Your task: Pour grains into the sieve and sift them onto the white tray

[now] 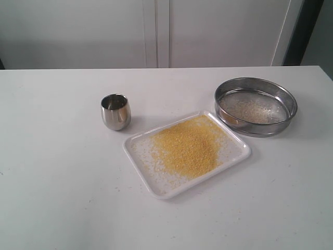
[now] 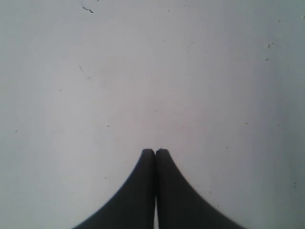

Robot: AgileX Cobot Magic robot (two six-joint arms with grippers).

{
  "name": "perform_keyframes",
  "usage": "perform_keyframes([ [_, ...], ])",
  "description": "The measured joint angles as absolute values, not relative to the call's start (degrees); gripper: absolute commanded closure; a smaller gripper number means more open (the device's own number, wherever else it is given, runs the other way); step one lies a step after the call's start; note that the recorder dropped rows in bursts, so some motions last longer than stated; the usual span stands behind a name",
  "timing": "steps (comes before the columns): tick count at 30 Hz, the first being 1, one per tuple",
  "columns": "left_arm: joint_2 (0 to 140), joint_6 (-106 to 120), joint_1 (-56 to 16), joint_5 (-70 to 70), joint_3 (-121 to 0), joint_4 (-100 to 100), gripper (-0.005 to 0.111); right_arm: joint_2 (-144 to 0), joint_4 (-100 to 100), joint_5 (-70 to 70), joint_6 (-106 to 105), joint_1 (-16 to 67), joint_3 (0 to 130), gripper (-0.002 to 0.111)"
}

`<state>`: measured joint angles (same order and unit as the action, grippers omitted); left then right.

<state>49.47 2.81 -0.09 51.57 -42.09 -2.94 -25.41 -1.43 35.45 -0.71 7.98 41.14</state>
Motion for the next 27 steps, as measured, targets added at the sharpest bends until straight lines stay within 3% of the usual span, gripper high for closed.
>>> perform_keyframes([
  [14,49.5,2.8,-0.1,51.6,-42.1,-2.9,0.107,-12.1,-1.4,30.2,-0.7,8.0,31.9,0.108],
  [27,49.5,2.8,-0.1,51.6,-42.1,-2.9,0.107,-10.7,-1.4,29.9,-0.7,8.0,31.7,0.108],
])
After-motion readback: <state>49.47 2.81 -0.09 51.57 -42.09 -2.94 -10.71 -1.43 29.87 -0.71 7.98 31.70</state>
